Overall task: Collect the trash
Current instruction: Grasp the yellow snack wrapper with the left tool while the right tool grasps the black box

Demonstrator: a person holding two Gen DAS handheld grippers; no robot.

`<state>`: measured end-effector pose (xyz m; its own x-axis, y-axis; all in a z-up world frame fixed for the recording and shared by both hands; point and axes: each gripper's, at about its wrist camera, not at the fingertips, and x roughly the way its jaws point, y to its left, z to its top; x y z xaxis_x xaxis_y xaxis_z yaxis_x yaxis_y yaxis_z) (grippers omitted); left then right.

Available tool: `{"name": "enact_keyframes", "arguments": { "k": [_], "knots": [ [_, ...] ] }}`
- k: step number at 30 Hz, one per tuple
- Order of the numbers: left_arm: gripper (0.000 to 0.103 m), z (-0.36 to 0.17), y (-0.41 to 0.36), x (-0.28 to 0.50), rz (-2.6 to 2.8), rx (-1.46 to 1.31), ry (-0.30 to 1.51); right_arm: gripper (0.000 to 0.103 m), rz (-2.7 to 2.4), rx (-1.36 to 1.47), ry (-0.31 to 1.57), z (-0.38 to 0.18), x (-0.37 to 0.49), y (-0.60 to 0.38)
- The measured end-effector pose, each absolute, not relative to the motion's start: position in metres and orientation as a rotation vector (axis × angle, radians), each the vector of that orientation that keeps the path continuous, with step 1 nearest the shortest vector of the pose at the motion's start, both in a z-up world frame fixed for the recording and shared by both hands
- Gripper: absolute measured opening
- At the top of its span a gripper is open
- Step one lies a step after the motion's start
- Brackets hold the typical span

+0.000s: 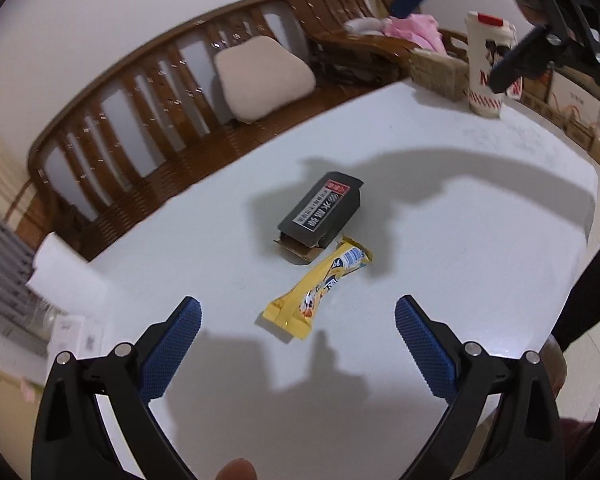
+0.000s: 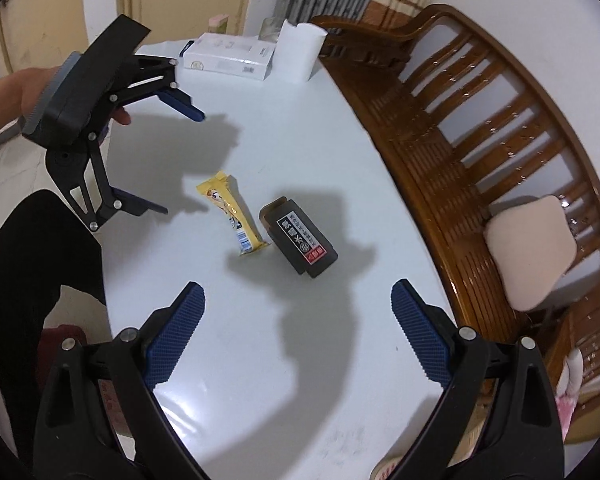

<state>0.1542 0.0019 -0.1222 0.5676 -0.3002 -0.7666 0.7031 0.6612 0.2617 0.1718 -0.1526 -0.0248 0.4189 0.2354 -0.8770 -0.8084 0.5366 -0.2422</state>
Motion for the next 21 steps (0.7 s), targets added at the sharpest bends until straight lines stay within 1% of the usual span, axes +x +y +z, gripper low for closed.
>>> {"name": "enact_keyframes", "arguments": {
  "k": [10,17,21],
  "knots": [
    [0.095,-0.156,-0.009,0.186,-0.790,0.636,0.810,0.092,0.843,-0.823,0.989,-0.077,0.217,-0.135],
    [0.095,-0.171,-0.012,0.202,-0.905,0.570,0.851,0.092,0.871,-0.868,1.049,-0.115,0.251,-0.120],
    [0.095,-0.181,-0.015,0.208,-0.928,0.592,0.864,0.092,0.874,-0.914,1.084,-0.138,0.266,-0.111]
  ]
}}
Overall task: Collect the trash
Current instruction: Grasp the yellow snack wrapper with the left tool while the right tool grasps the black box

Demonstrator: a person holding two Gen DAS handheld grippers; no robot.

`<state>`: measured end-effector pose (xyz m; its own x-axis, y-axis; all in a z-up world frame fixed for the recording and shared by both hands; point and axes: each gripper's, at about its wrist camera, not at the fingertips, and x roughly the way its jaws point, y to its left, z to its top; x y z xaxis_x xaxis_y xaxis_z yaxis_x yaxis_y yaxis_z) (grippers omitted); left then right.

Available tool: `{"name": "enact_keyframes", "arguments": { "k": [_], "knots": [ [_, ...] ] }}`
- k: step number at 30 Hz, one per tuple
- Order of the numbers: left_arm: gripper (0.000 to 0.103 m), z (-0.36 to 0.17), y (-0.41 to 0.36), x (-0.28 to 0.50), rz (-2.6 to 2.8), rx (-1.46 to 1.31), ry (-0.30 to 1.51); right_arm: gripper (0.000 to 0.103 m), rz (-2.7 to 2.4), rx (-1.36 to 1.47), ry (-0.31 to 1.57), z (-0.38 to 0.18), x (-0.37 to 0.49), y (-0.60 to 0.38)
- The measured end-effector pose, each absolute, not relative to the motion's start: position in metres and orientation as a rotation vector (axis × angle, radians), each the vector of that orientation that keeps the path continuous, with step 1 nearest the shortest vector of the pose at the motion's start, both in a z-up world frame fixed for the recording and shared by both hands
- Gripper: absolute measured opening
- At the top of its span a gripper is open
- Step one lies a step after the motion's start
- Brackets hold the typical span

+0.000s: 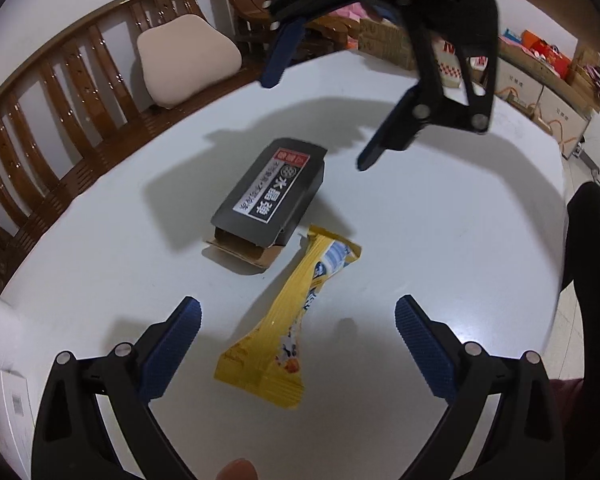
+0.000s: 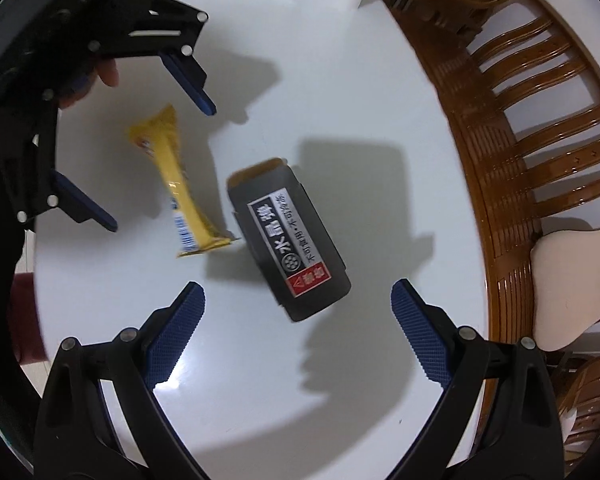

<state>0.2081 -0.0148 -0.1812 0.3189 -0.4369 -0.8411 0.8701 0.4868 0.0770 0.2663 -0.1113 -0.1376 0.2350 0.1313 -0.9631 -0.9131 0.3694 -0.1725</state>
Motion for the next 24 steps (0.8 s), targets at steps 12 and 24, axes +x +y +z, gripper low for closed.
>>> {"name": "enact_keyframes", "arguments": {
  "k": [12,24],
  "knots": [
    [0.074,-0.192,-0.021,0.219,-0.941,0.631,0.871,0.087,0.938,-0.929,1.118,-0.168,0.288,-0.093],
    [0.046,-0.194,-0.017,0.214,-0.987,0.630,0.897,0.072,0.969,-0.957,1.166,-0.187,0.308,-0.078]
  ]
}}
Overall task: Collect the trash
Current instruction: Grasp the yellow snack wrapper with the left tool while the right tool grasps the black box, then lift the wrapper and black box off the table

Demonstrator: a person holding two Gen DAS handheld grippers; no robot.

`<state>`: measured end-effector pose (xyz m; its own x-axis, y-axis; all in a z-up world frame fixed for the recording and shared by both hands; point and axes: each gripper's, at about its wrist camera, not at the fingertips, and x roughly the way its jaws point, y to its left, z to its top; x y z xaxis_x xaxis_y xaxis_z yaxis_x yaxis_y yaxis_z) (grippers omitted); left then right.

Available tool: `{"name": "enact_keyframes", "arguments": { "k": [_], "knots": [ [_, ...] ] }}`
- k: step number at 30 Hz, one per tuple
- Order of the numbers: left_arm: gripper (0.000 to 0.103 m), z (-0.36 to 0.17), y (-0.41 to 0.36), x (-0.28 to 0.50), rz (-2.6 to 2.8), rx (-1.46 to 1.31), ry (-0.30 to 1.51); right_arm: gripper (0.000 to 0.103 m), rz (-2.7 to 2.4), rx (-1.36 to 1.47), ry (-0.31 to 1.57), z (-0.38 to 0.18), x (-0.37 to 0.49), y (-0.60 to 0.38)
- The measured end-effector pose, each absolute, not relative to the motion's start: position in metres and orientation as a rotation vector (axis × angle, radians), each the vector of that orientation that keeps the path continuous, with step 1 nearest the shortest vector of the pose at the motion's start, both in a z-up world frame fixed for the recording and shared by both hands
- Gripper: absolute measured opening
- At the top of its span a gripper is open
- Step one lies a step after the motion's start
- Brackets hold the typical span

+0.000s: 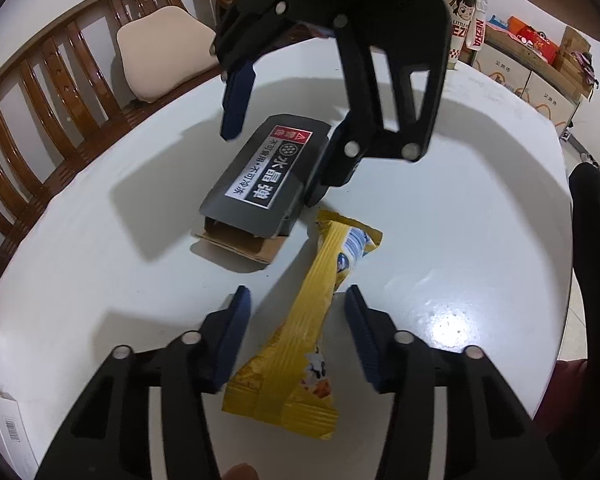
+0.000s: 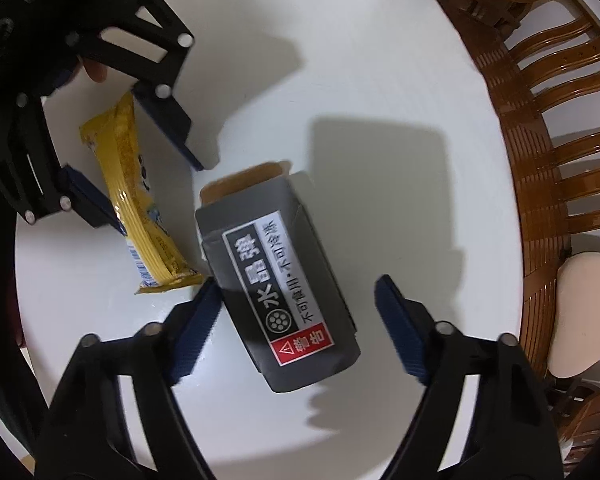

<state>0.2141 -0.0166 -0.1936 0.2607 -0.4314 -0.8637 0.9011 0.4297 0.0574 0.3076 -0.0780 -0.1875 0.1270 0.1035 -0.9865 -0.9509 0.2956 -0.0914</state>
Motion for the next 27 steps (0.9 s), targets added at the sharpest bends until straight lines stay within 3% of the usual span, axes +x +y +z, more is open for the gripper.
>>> {"name": "enact_keyframes", "arguments": {
  "k": [6,9,16,27],
  "knots": [
    [0.029,-0.193,-0.015,0.209,-1.005,0.630,0.900,0.066,0.977,-0.947,1.176,-0.193,0.316,-0.071],
    [0.027,-0.193,-0.016,0.210,-1.002,0.634,0.896,0.059,0.996,-0.938,1.180,-0.193,0.318,-0.070],
    [0.017,-0.195,-0.015,0.215,-1.005,0.630,0.893,0.053,1.006,-0.923,1.184,-0.192,0.317,-0.071],
    [0.014,-0.194,-0.009,0.212,-0.976,0.609,0.887,0.052,1.003,-0.884,1.185,-0.191,0.308,-0.075]
  ]
}}
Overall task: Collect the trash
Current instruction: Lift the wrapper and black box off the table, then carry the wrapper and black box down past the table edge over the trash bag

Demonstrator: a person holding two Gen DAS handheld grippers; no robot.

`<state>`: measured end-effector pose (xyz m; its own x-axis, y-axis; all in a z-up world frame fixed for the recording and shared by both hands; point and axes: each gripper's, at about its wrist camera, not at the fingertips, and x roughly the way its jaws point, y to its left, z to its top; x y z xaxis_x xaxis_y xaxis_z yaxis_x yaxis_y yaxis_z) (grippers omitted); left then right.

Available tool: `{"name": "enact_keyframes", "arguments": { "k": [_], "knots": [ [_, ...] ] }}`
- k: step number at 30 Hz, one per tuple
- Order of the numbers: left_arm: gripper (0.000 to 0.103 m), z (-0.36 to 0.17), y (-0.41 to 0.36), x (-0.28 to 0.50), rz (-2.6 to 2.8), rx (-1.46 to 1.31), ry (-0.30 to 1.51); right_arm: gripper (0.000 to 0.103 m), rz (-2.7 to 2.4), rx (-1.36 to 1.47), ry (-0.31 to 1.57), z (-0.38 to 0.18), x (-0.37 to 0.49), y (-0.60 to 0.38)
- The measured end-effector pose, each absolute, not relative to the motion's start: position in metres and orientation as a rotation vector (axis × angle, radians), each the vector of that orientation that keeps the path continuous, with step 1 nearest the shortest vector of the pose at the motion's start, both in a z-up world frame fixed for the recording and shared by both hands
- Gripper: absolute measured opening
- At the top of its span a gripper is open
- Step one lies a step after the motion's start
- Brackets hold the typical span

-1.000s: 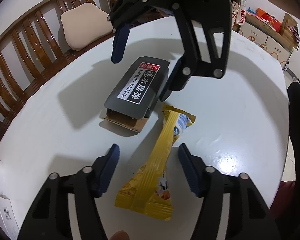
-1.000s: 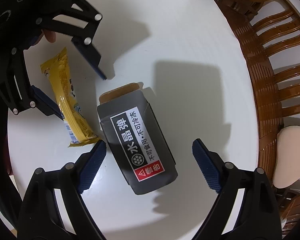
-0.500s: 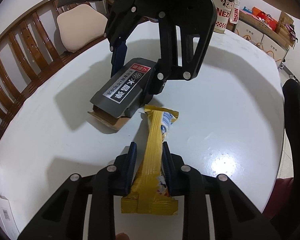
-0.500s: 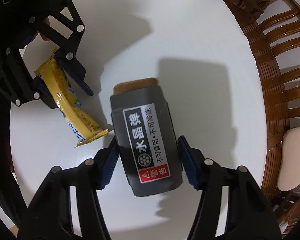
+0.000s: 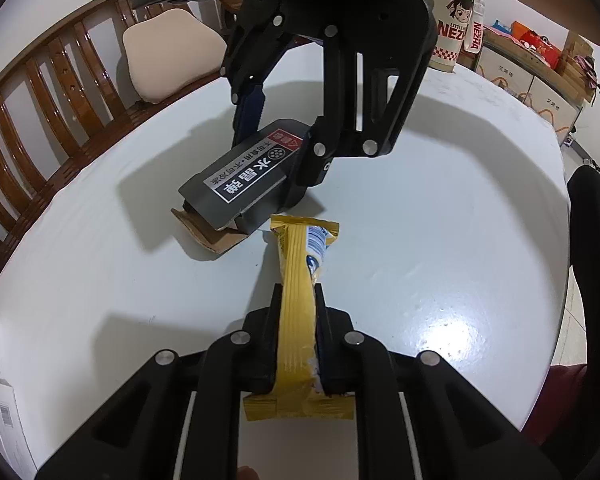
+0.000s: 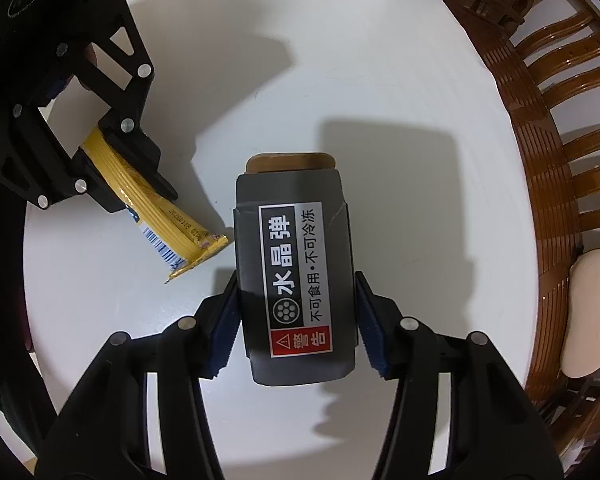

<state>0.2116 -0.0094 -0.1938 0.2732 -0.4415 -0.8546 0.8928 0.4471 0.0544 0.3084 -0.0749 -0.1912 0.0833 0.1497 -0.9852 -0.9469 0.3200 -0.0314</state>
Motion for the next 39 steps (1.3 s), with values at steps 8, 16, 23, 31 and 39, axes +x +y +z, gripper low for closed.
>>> {"name": "enact_keyframes", "arguments": {
  "k": [8,16,23,31,39],
  "knots": [
    [0.013,-0.191,-0.010,0.213,-0.912,0.579,0.891,0.052,0.993,-0.803,1.150,-0.176,0.304,-0.100],
    [0.013,-0.179,-0.009,0.209,-0.824,0.530,0.874,0.052,0.939,-0.708,1.095,-0.151,0.292,-0.135],
    [0.013,-0.159,-0.010,0.198,-0.738,0.485,0.844,0.052,0.882,-0.548,1.011,-0.112,0.270,-0.172],
    [0.013,-0.130,-0.010,0.171,-0.633,0.422,0.798,0.052,0.782,-0.472,0.927,-0.063,0.234,-0.204],
    [0.013,-0.100,-0.017,0.141,-0.539,0.341,0.759,0.052,0.705,-0.392,0.840,-0.027,0.185,-0.216]
  ]
}}
